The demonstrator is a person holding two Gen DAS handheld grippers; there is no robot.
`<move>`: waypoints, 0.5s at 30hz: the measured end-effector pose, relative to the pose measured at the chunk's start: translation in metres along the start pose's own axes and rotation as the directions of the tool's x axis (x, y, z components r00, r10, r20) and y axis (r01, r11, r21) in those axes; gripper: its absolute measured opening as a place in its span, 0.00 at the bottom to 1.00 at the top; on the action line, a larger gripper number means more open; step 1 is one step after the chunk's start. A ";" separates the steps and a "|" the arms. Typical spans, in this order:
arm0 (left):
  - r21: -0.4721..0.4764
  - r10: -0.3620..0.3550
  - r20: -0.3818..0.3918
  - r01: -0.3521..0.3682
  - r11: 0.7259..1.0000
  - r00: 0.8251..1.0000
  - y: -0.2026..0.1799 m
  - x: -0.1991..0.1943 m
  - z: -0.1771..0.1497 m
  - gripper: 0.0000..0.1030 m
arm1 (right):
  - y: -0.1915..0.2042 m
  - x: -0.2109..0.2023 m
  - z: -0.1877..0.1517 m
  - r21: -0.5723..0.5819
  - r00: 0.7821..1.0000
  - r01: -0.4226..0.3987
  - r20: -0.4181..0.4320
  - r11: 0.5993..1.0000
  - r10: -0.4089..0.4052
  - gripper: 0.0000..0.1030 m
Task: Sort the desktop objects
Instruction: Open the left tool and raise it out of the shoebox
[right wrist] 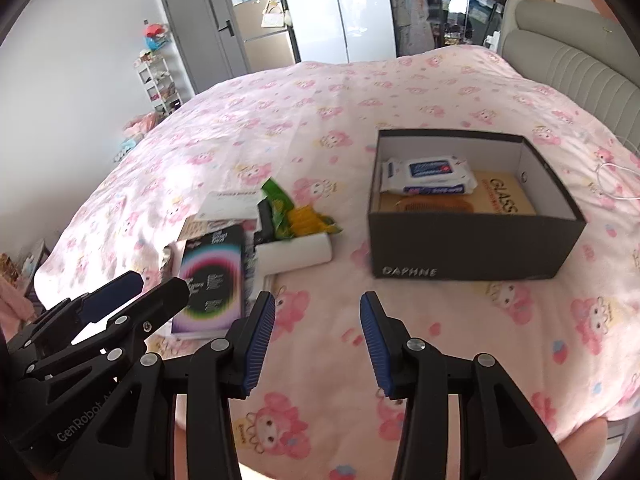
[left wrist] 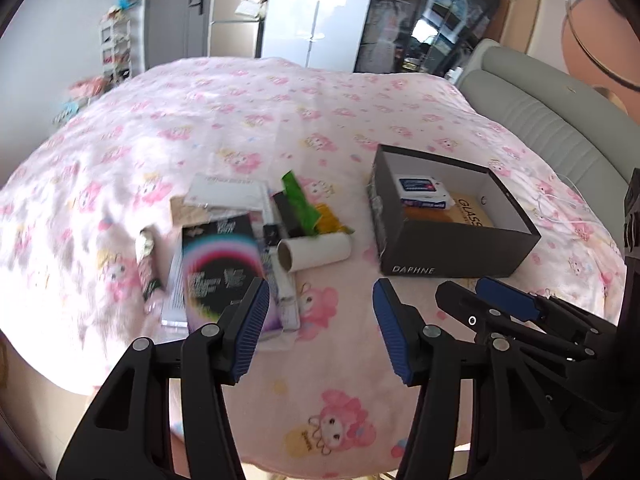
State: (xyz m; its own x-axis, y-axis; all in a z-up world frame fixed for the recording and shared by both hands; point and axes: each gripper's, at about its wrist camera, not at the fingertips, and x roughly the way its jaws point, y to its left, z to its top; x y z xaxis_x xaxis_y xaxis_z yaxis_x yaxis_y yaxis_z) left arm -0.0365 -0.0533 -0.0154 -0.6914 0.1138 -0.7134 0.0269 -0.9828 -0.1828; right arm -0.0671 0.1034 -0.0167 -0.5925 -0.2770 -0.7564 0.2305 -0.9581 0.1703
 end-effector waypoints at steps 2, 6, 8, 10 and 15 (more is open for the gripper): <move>-0.006 0.002 0.001 -0.002 1.000 1.000 0.004 -0.001 -0.004 0.54 | 0.004 0.001 -0.004 -0.010 1.000 -0.007 -0.003 1.000 0.007 0.39; -0.011 0.006 0.004 -0.006 1.000 1.000 0.011 -0.001 -0.010 0.53 | 0.009 0.005 -0.010 -0.010 1.000 -0.015 -0.005 1.000 0.015 0.39; -0.014 0.007 0.002 -0.007 1.000 1.000 0.016 0.001 -0.013 0.53 | 0.012 0.010 -0.013 -0.007 1.000 -0.019 -0.015 1.000 0.019 0.39; -0.019 0.005 -0.001 -0.005 1.000 1.000 0.021 0.003 -0.015 0.53 | 0.015 0.017 -0.015 -0.009 0.999 -0.028 -0.030 1.000 0.028 0.39; -0.038 -0.002 -0.003 0.002 0.999 1.000 0.037 0.008 -0.020 0.52 | 0.025 0.035 -0.020 -0.017 0.996 -0.056 -0.070 0.998 0.055 0.39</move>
State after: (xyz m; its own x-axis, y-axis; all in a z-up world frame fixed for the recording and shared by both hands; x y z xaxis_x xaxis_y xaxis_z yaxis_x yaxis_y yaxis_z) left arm -0.0266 -0.0855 -0.0409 -0.6894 0.1165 -0.7150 0.0531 -0.9762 -0.2102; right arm -0.0663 0.0712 -0.0516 -0.5236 -0.3235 -0.7882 0.2762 -0.9396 0.2021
